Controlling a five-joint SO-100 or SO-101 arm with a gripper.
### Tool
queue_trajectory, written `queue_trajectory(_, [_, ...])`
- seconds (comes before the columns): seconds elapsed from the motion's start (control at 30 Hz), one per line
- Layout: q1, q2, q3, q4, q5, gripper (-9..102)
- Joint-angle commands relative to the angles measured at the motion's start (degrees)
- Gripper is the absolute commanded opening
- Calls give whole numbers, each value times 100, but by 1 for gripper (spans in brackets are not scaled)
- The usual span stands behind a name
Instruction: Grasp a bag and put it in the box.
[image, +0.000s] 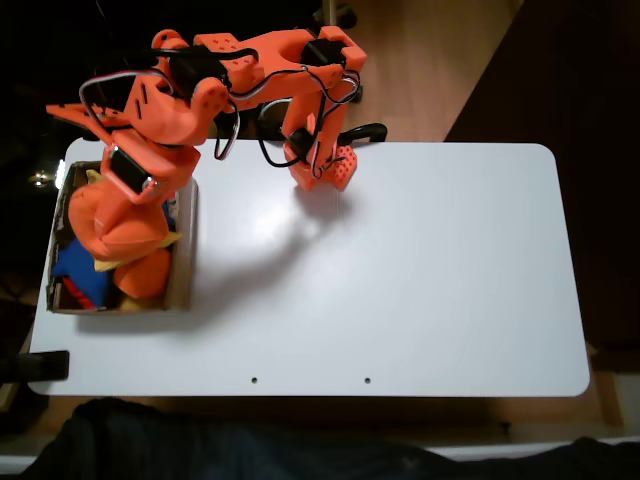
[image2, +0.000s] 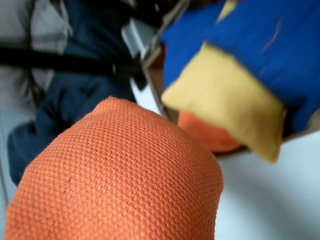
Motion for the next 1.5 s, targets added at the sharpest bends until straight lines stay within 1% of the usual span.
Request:
queue_trajectory(0.0, [290,483,-193,-123,-53,1])
queue_trajectory(0.3, [940,580,-185,-79,-97,1])
queue_trajectory(0.7, [1731,264,-123,62,-246,1])
queue_trajectory(1.07, [2004,-492,-79,229,-475,1])
queue_trajectory(1.47, [2013,-1169,-114,255,-589,1])
